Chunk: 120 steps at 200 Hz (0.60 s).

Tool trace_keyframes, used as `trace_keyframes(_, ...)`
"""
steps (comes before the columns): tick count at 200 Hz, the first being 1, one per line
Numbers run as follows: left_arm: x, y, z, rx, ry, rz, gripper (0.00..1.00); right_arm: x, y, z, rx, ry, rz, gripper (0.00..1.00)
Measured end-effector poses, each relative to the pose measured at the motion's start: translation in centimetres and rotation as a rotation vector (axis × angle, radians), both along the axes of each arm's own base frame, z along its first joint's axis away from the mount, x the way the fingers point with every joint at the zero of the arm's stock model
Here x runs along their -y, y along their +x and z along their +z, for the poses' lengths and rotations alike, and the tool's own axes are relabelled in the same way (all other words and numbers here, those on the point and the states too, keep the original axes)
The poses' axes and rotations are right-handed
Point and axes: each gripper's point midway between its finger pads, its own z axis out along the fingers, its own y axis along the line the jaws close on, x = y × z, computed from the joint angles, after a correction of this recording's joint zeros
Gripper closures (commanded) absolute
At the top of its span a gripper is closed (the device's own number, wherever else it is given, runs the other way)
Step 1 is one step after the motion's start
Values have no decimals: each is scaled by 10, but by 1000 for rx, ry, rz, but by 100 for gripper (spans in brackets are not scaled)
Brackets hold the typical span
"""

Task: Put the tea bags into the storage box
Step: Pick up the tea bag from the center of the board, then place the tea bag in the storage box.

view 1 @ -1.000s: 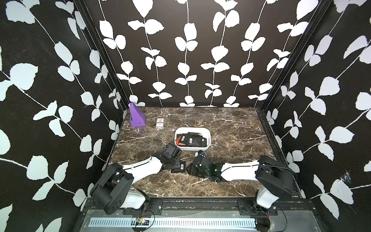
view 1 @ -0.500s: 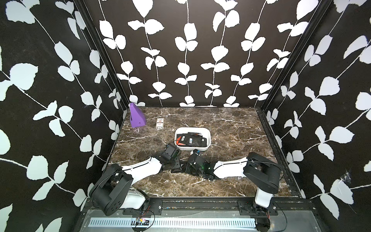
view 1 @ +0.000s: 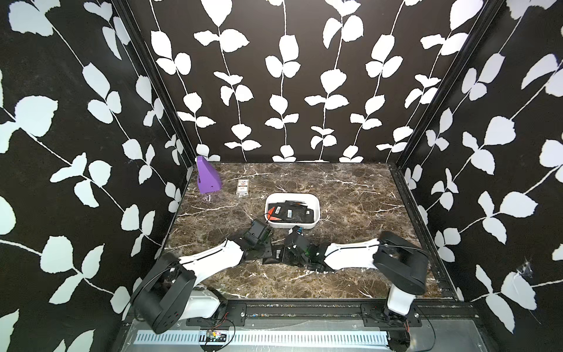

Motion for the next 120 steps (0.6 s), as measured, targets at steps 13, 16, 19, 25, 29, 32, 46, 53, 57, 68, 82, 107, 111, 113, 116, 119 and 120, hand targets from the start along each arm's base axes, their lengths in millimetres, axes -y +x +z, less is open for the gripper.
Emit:
trace_keyframes(13, -5, -1, 16, 33, 5, -2, 22, 10, 0, 27, 45, -18, 17, 100)
trace_keyframes(16, -5, 0, 20, 44, 3, 2, 20, 12, -1, 34, 53, -19, 19, 100)
trace_keyframes(19, -6, 1, 27, 63, 0, -3, 19, 14, 0, 43, 71, -21, 23, 100)
trace_keyframes(25, -7, 3, 39, 96, -8, 1, 16, 18, 1, 60, 100, -21, 29, 100)
trace_keyframes(29, -7, 5, 48, 122, -16, 4, 14, 20, 2, 72, 123, -20, 32, 100)
trace_keyframes(32, -8, 7, 55, 144, -20, 2, 13, 22, 3, 82, 140, -17, 33, 100)
trace_keyframes(46, -12, 12, 87, 243, -45, 9, 1, 30, 9, 122, 212, 1, 40, 100)
trace_keyframes(53, -14, 14, 102, 292, -57, 14, 1, 33, 12, 138, 237, 10, 43, 100)
trace_keyframes(57, -15, 15, 108, 312, -65, 21, 1, 35, 15, 147, 252, 17, 42, 100)
trace_keyframes(68, -20, 16, 125, 372, -75, 29, 1, 41, 27, 164, 283, 27, 31, 100)
trace_keyframes(82, -27, 15, 138, 421, -77, 42, 1, 49, 48, 172, 303, 13, 7, 100)
trace_keyframes(107, -38, 11, 151, 475, -73, 62, 1, 48, 84, 165, 298, -15, -5, 100)
trace_keyframes(111, -40, 11, 152, 480, -73, 65, 1, 46, 89, 162, 292, -16, -4, 100)
trace_keyframes(113, -40, 10, 154, 485, -74, 67, 1, 45, 91, 160, 288, -14, -2, 100)
trace_keyframes(116, -41, 10, 155, 491, -76, 69, 1, 43, 95, 157, 283, -15, -2, 100)
trace_keyframes(119, -42, 9, 156, 497, -78, 71, 1, 42, 99, 154, 276, -15, -1, 100)
trace_keyframes(120, -43, 9, 157, 498, -78, 72, 1, 41, 99, 153, 275, -15, -1, 100)
